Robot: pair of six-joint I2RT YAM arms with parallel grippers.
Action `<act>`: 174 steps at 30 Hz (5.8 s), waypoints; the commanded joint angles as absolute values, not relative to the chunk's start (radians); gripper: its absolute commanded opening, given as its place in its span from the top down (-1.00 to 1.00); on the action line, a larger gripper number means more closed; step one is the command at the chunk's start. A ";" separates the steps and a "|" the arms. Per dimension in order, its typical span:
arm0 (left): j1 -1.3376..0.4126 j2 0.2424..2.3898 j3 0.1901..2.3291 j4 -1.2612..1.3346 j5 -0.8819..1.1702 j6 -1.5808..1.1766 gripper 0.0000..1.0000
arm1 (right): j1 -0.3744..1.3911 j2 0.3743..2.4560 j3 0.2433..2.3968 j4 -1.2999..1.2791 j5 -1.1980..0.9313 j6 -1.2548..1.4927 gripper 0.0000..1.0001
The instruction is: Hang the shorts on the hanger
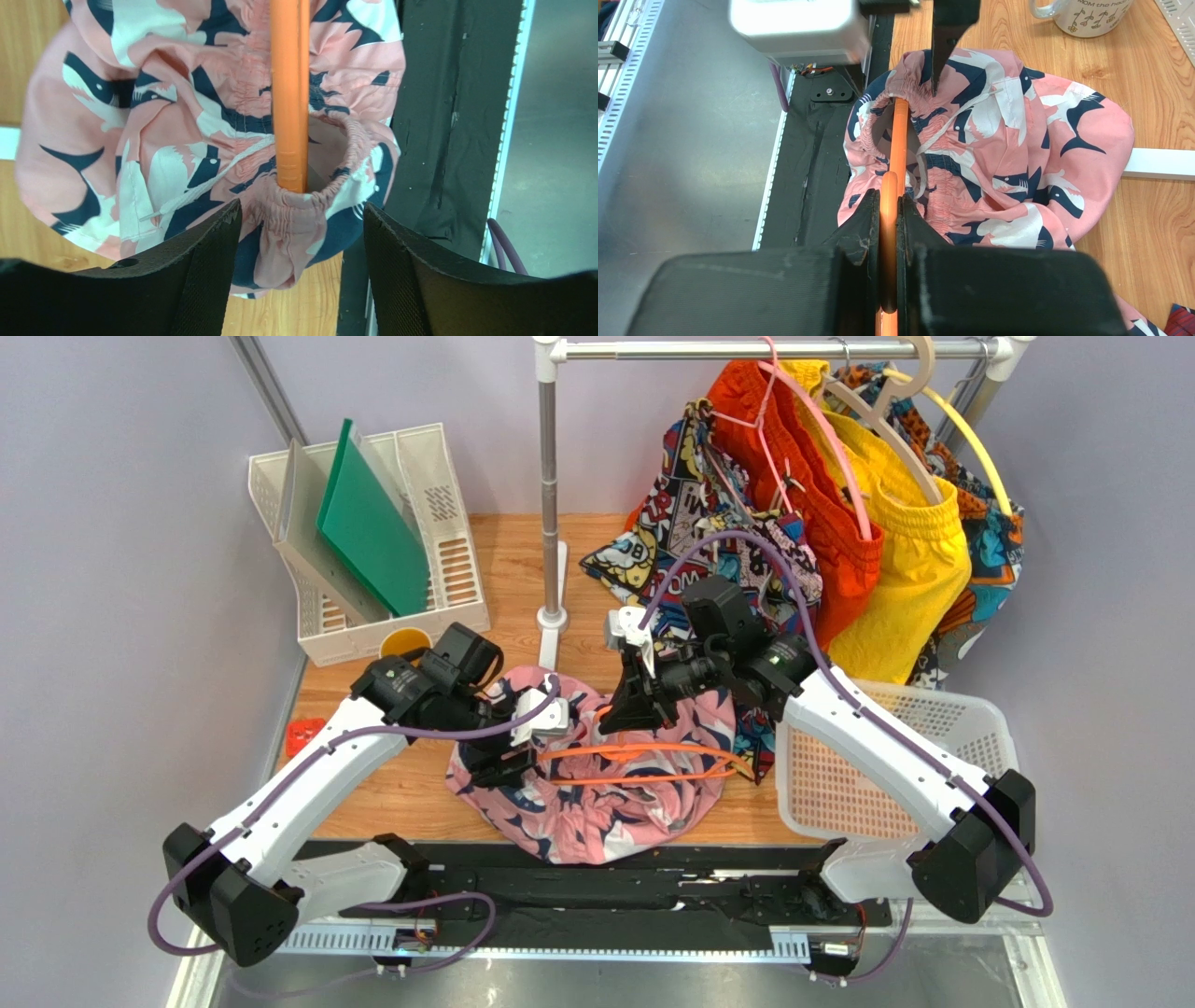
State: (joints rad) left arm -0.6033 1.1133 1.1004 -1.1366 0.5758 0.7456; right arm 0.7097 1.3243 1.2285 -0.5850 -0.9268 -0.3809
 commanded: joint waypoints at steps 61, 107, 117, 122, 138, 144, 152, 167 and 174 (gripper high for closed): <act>-0.500 1.091 0.962 -0.821 0.696 0.362 1.00 | 0.962 1.239 0.844 -0.684 -0.505 -1.167 0.05; -0.345 0.982 1.077 -1.336 0.741 0.917 1.00 | 0.870 1.088 0.735 -0.991 -0.146 -1.414 0.91; -0.345 0.894 1.037 -1.442 0.670 1.083 1.00 | 0.697 1.063 0.773 -1.028 -0.225 -1.479 1.00; -0.345 0.908 1.069 -1.378 0.753 0.967 1.00 | 0.670 1.037 0.755 -1.003 -0.256 -1.491 1.00; -0.345 0.989 0.997 -1.394 0.552 1.034 1.00 | 0.581 0.951 0.788 -1.120 -0.328 -1.563 1.00; -0.345 1.023 1.005 -1.335 0.538 0.942 1.00 | 0.583 0.928 0.880 -1.203 -0.435 -1.597 1.00; -0.448 1.077 1.066 -1.261 0.597 0.810 1.00 | 0.620 0.994 1.061 -1.212 -0.537 -1.540 1.00; -0.456 0.992 1.146 -1.164 0.707 0.732 1.00 | 0.646 0.969 1.232 -1.094 -0.564 -1.140 -0.65; -0.463 1.008 1.248 -1.187 0.719 0.750 1.00 | 0.647 1.216 1.485 -1.078 -0.739 -0.772 -0.47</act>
State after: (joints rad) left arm -0.4561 1.0084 1.1625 -1.2034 0.6655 0.7456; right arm 0.6441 1.0954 1.3479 -1.1458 -0.6022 -1.0595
